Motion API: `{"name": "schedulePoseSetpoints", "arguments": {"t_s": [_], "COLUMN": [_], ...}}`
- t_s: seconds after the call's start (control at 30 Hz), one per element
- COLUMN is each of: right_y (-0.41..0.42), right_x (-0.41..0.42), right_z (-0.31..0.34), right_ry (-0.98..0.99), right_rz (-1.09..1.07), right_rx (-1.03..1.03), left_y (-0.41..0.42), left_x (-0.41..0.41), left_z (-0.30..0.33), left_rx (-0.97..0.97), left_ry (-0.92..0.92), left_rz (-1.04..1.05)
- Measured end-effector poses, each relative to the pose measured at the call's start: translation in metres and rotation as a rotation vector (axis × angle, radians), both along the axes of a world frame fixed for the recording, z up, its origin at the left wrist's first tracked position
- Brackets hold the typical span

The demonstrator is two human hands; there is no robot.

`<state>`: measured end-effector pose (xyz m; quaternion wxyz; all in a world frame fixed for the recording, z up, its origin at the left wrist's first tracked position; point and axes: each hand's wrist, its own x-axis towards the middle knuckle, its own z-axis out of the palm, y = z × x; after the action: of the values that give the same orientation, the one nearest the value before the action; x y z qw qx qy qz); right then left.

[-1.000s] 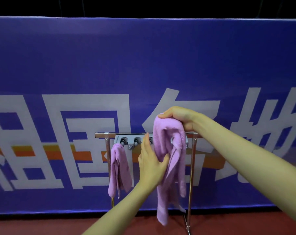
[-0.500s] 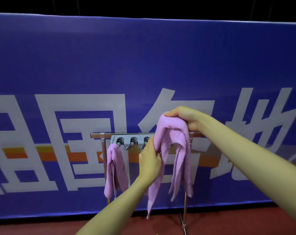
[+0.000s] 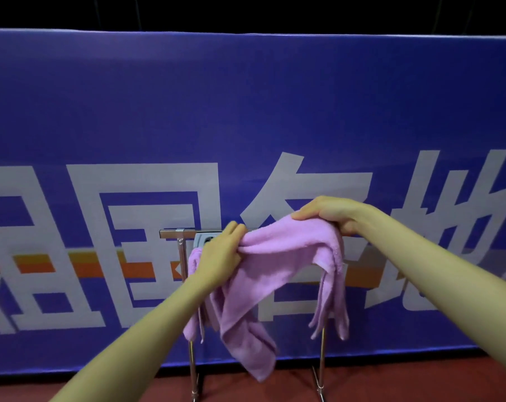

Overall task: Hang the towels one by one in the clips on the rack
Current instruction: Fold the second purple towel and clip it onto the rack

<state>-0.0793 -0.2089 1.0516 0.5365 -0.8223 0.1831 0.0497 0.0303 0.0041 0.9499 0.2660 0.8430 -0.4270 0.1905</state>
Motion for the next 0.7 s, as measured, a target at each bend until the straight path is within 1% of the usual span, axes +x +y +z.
{"name": "schedulePoseSetpoints", "arguments": {"t_s": [0.1, 0.23, 0.37, 0.47, 0.57, 0.63, 0.7], "right_y": [0.001, 0.01, 0.018, 0.023, 0.028, 0.032, 0.036], "right_x": [-0.002, -0.003, 0.002, 0.004, 0.005, 0.006, 0.007], "right_z": [-0.005, -0.007, -0.005, -0.001, 0.002, 0.002, 0.002], "right_ry": [0.008, 0.081, 0.175, 0.227, 0.246, 0.259, 0.214], "right_rz": [0.058, 0.158, 0.209, 0.236, 0.266, 0.283, 0.255], "right_rx": [-0.11, -0.149, -0.219, -0.248, -0.252, -0.271, -0.282], "left_y": [0.012, 0.023, 0.034, 0.046, 0.058, 0.063, 0.067], "left_x": [0.011, 0.019, 0.025, 0.033, 0.039, 0.04, 0.04], "left_z": [0.016, 0.034, 0.047, 0.048, 0.049, 0.053, 0.055], "left_rx": [0.059, 0.082, 0.171, 0.18, 0.211, 0.256, 0.269], "left_ry": [-0.225, -0.422, -0.615, -0.77, -0.837, -0.875, -0.902], "left_rz": [0.066, 0.054, 0.046, -0.05, -0.116, -0.109, -0.078]}}
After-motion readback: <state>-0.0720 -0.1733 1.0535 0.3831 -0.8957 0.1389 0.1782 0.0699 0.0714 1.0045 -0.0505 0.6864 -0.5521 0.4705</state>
